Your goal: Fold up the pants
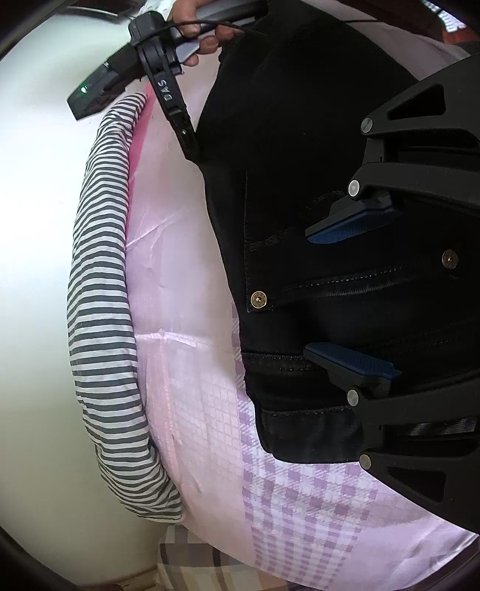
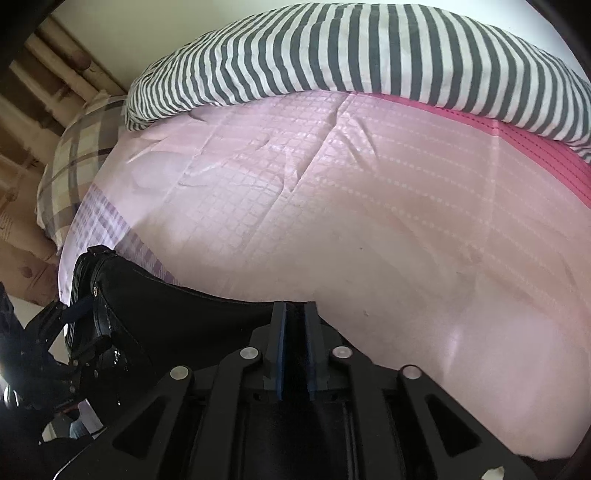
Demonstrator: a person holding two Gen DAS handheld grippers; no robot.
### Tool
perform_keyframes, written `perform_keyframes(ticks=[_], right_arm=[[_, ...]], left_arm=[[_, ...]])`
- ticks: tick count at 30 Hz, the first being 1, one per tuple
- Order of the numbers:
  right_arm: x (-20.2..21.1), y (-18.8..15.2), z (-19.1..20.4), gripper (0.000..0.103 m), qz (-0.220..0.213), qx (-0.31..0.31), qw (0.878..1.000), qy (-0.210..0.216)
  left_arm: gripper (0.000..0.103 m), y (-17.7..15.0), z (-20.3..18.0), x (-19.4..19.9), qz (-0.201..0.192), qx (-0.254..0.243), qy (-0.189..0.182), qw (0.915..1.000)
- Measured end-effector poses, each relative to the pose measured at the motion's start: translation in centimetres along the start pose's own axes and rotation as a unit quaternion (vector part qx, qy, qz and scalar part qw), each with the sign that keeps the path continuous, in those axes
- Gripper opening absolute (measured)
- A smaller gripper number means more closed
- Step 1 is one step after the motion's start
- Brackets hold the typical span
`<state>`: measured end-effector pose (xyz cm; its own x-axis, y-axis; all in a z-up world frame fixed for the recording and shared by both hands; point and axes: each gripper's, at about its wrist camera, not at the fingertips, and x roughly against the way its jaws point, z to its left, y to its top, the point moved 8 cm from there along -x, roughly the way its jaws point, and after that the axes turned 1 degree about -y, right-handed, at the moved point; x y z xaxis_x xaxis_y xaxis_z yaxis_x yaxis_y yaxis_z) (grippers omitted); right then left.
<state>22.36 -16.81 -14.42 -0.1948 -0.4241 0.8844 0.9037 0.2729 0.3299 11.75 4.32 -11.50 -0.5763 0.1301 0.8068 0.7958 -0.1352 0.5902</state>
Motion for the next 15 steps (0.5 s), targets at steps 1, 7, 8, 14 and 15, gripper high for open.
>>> perform_keyframes(ticks=[1,7,8,14,15], right_arm=[[1.0,0.2,0.1,0.013,-0.016,-0.009,1.0,0.002],[5.7,-2.1,0.3,0.014,-0.054,-0.018,0.998,-0.009],[5.7,-2.8,0.2,0.014,-0.047,-0.021,0.999,-0.014],[3.8,-6.3,-1.8,0.014,-0.03,-0.066,0.997,-0.042],[3.6,-6.4,-2.0,0.014,-0.031,-0.068,0.996,-0.045]], left_arm=[[0.057,0.1,0.0,0.4,0.002,0.005,-0.005,1.0],[0.062,0.4,-1.1,3.2,-0.029,0.009,-0.045,0.9985],[0.063,0.3,-1.3,3.3,-0.031,0.001,-0.043,0.9986],[0.063,0.0,-1.4,1.7,-0.011,0.002,-0.033,0.9994],[0.063,-0.1,-1.0,1.2,-0.004,0.005,-0.025,0.9997]])
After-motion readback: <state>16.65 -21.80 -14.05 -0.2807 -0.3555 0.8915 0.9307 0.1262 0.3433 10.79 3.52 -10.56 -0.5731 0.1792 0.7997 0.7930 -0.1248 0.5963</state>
